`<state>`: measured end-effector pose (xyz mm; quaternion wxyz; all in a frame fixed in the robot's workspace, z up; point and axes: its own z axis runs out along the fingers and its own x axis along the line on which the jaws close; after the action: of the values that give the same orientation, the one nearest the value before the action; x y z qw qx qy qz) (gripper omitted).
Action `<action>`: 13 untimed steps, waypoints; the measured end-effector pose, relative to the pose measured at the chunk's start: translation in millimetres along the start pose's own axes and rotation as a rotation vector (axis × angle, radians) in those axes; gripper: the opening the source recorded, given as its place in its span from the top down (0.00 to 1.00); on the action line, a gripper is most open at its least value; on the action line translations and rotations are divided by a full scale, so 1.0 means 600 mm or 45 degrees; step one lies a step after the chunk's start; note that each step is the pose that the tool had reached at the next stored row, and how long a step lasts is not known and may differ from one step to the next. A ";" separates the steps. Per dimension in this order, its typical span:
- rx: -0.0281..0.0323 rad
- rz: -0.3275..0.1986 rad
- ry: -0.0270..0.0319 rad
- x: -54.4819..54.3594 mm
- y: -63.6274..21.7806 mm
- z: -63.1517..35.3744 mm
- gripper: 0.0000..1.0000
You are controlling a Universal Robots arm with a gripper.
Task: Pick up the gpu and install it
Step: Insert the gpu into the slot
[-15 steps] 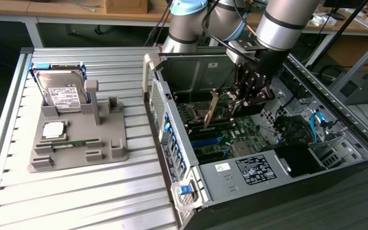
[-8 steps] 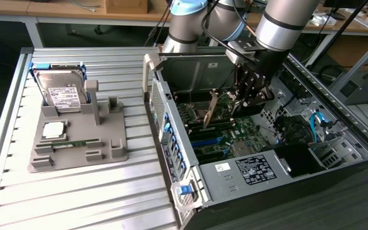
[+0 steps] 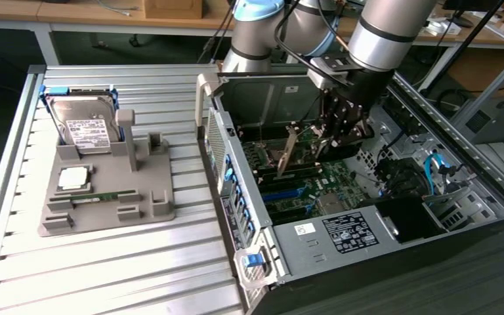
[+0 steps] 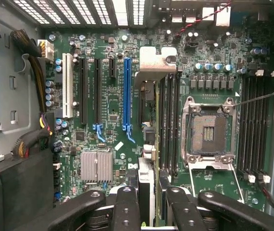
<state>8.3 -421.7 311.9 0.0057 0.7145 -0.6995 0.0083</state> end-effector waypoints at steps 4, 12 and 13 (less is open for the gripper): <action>0.0000 0.000 0.0000 0.001 0.002 0.001 0.73; 0.0000 0.000 0.0000 0.002 0.007 0.004 0.73; 0.0000 0.000 0.0001 0.002 0.008 0.004 0.73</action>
<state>3.7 -423.1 309.4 0.0057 0.7146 -0.6995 0.0083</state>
